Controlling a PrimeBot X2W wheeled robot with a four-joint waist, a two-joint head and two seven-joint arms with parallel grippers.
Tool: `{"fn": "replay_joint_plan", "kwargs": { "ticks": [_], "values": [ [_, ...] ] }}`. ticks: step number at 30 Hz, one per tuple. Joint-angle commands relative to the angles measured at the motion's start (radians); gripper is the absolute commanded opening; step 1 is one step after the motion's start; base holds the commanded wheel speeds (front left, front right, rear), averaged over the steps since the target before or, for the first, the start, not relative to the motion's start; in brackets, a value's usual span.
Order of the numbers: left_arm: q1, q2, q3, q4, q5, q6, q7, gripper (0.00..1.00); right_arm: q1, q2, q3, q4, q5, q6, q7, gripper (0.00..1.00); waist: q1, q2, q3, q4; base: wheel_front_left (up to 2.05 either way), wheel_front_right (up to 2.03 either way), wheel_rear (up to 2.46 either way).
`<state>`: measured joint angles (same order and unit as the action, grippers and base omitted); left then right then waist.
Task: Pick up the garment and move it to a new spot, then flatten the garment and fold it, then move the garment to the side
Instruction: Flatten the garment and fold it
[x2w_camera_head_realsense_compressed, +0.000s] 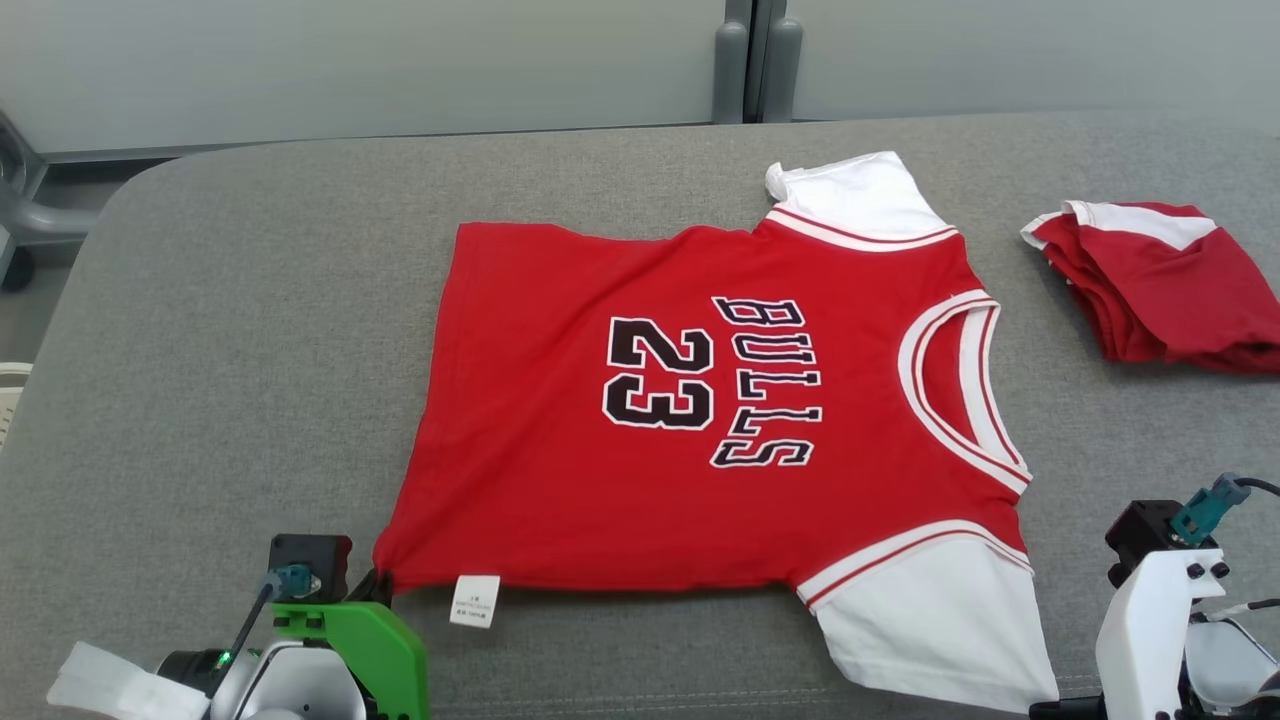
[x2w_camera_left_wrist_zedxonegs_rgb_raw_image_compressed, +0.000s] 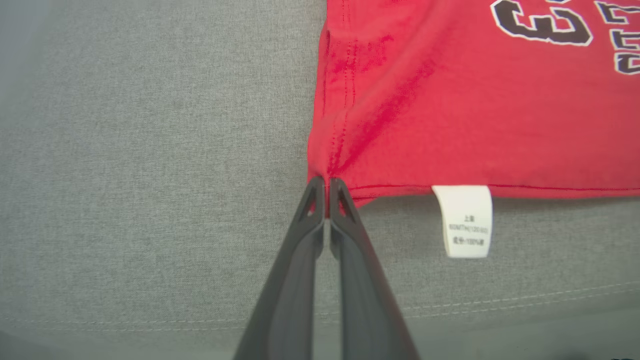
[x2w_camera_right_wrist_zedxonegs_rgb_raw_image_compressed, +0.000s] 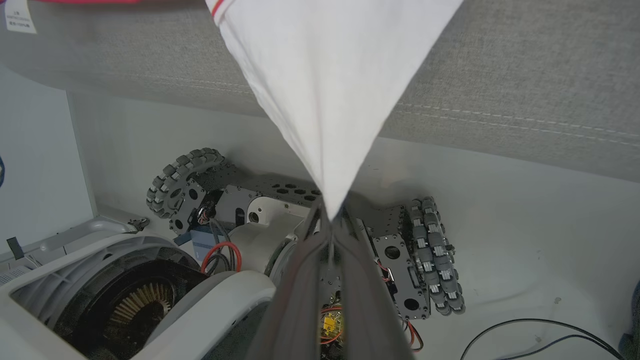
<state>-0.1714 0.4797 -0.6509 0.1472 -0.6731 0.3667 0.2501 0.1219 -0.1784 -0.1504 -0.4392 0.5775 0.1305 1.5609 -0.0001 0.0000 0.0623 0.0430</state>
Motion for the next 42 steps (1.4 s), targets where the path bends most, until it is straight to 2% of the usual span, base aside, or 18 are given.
{"fn": "replay_joint_plan", "kwargs": {
  "ticks": [1, 8, 13, 18, 27, 31, 37, 41, 42],
  "values": [
    [0.015, 0.020, -0.011, -0.009, 0.015, 0.005, 0.024, 0.00, 0.015, -0.013, 0.004, -0.011, 0.013, 0.000, 0.007, 0.00, 0.0001, 0.0000, 0.004, 0.002, 0.00, 0.00, 0.00],
    [-0.005, 0.072, -0.049, -0.068, 0.041, 0.017, 0.122, 0.00, -0.037, 0.004, -0.013, -0.037, 0.045, 0.000, 0.005, 0.00, 0.0001, 0.0000, 0.019, 0.004, 0.00, 0.00, 0.00],
    [-0.077, 0.098, -0.088, -0.089, 0.075, -0.012, 0.200, 0.00, -0.141, 0.038, -0.021, -0.020, 0.036, 0.000, -0.041, 0.00, 0.0001, 0.0000, 0.043, 0.009, 0.00, 0.00, 0.00],
    [-0.189, 0.101, -0.127, -0.083, 0.099, -0.055, 0.318, 0.00, -0.252, 0.060, -0.038, 0.019, 0.025, 0.000, -0.064, 0.00, 0.0001, 0.0000, 0.077, 0.033, 0.00, 0.00, 0.00],
    [-0.375, 0.057, -0.179, -0.029, 0.102, -0.122, 0.519, 0.00, -0.407, 0.064, -0.091, 0.115, -0.009, 0.000, -0.136, 0.00, 0.0001, 0.0000, 0.120, 0.070, 0.00, 0.00, 0.00],
    [-0.450, 0.036, -0.209, -0.013, 0.108, -0.154, 0.608, 0.00, -0.462, 0.045, -0.095, 0.159, -0.022, 0.000, -0.173, 0.00, 0.0001, 0.0000, 0.138, 0.084, 0.00, 0.00, 0.00],
    [-0.529, 0.008, -0.240, -0.024, 0.097, -0.177, 0.730, 0.00, -0.516, 0.025, -0.112, 0.198, -0.042, 0.000, -0.231, 0.00, 0.0001, 0.0000, 0.150, 0.101, 0.00, 0.00, 0.00],
    [-0.585, -0.013, -0.258, -0.021, 0.079, -0.191, 0.839, 0.00, -0.554, 0.029, -0.124, 0.232, -0.073, 0.000, -0.286, 0.00, 0.0001, 0.0000, 0.160, 0.109, 0.00, 0.00, 0.00],
    [-0.637, -0.034, -0.259, -0.003, 0.078, -0.191, 0.892, 0.00, -0.586, 0.033, -0.118, 0.274, -0.097, 0.000, -0.326, 0.00, 0.0001, 0.0000, 0.173, 0.105, 0.00, 0.00, 0.00]
  ]
}}
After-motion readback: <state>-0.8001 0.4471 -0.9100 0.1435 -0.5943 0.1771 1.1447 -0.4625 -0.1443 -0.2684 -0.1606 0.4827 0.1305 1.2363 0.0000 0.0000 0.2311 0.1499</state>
